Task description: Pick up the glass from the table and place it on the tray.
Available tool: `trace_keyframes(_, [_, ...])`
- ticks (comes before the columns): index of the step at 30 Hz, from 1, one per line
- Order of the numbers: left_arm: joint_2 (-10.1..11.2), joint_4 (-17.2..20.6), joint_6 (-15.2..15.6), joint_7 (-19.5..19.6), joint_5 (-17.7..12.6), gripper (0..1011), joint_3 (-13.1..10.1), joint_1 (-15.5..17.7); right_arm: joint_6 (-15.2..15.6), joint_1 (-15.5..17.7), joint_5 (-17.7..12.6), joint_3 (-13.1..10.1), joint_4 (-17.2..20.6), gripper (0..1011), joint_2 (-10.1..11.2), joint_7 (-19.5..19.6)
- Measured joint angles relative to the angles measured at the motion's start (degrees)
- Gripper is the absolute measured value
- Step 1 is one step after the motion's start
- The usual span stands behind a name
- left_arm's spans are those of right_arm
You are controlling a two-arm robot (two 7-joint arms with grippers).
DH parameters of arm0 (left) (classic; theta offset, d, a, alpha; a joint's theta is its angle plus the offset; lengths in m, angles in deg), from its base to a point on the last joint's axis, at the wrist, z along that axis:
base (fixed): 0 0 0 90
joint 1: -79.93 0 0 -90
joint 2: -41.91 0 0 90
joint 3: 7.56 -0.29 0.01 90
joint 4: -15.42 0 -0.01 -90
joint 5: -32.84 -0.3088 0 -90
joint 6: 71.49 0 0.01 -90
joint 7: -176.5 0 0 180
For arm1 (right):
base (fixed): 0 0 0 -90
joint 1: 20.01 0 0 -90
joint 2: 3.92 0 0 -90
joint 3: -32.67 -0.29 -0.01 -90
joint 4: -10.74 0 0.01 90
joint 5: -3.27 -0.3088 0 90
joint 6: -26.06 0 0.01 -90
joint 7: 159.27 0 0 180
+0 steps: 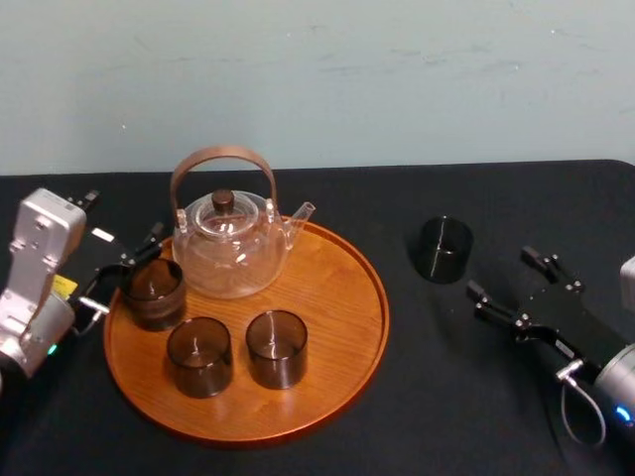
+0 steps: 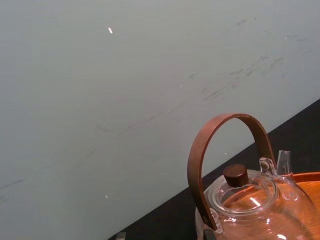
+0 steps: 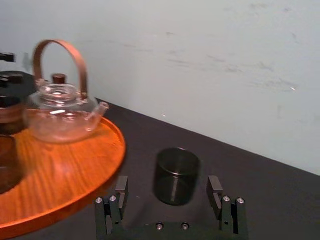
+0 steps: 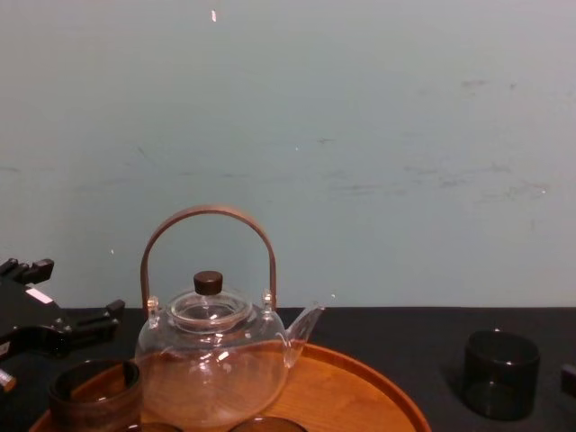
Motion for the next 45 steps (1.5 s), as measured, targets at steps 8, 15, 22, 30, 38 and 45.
trace_keyframes(8, [0.0, 0.0, 0.0, 0.0, 0.0, 1001, 0.0, 0.0, 0.78, -4.32, 0.86, -0.49, -5.43, 1002, -1.73, -0.22])
trace_keyframes(15, [0.0, 0.0, 0.0, 0.0, 0.0, 1001, 0.0, 0.0, 0.87, -8.81, 1.84, 0.54, -10.41, 1002, -3.05, -1.63])
trace_keyframes(22, [0.0, 0.0, 0.0, 0.0, 0.0, 1001, 0.0, 0.0, 1.58, -13.89, 2.81, 2.38, -15.97, 1002, -4.54, -2.94])
trace_keyframes(30, [0.0, 0.0, 0.0, 0.0, 0.0, 1001, 0.0, 0.0, 1.57, -18.14, 3.48, 4.19, -21.28, 1002, -5.93, -4.24])
trace_keyframes(38, [0.0, 0.0, 0.0, 0.0, 0.0, 1001, 0.0, 0.0, 0.87, -21.1, 3.6, 5.16, -25.39, 1002, -6.73, -5.37])
trace_keyframes(45, [0.0, 0.0, 0.0, 0.0, 0.0, 1001, 0.0, 0.0, 0.48, -23.0, 3.59, 5.8, -27.72, 1002, -7.2, -6.22])
